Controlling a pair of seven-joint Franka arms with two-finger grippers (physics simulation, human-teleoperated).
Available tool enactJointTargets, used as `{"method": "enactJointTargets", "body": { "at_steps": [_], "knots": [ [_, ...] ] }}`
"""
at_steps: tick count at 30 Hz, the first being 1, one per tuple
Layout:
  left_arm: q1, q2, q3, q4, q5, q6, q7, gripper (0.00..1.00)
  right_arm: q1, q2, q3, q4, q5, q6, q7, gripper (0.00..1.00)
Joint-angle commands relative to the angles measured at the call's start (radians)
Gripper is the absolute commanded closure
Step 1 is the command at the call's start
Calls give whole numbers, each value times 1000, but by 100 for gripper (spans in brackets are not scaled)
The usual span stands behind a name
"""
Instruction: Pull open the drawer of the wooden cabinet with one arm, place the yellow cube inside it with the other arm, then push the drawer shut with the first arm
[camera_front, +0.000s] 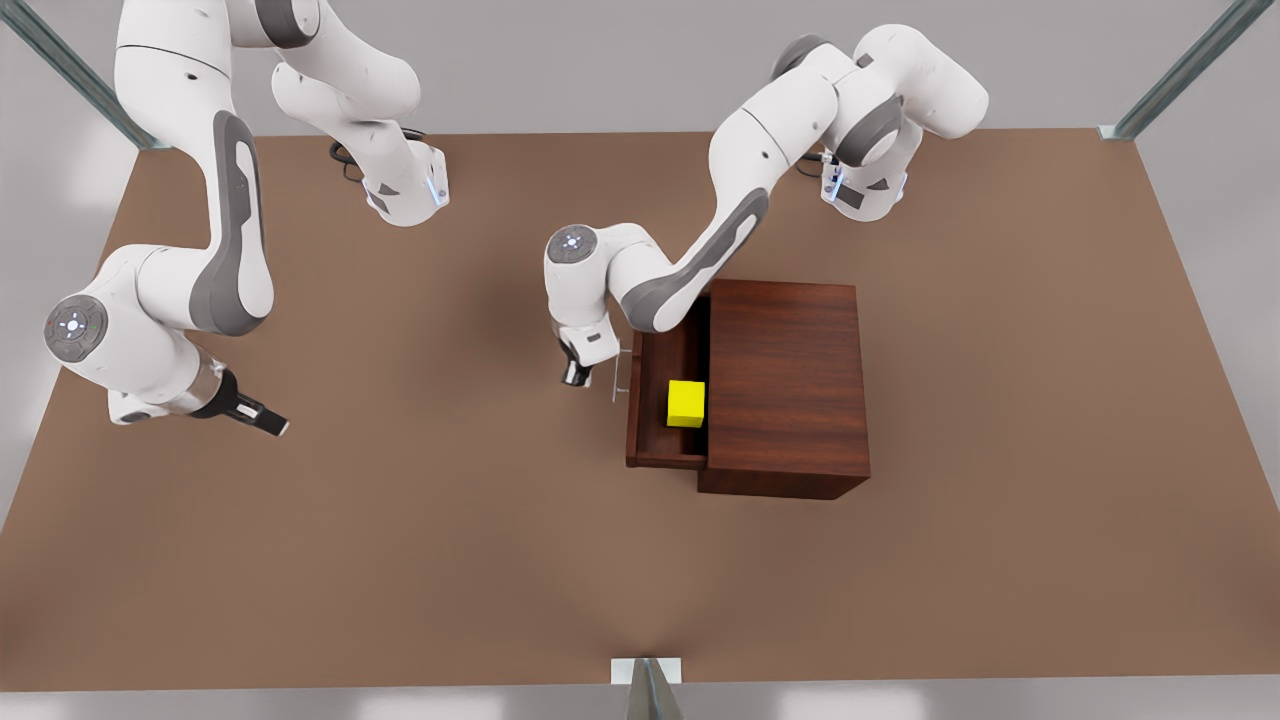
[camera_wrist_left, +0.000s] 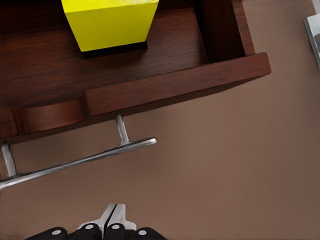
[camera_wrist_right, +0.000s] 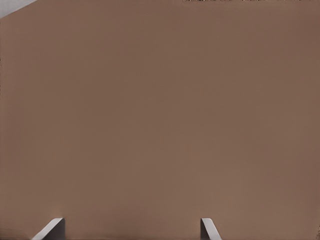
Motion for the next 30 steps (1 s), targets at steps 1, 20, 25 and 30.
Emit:
{"method": "enactJointTargets", "body": {
  "at_steps": [1,20,25,30],
  "knots": [
    [3,-3,0,1,0,-94,-245,97,0,-1,0,1,1,5,-291,0],
    [108,-49,6,1,-26,-390,151,97,0,2,1,2,1,5,-291,0],
    [148,-58,5,1,-40,-413,190,97,0,2,1,4,1,5,-291,0],
    [174,-71,6,4,-47,-437,233,97,0,2,1,4,1,5,-291,0]
  ]
}}
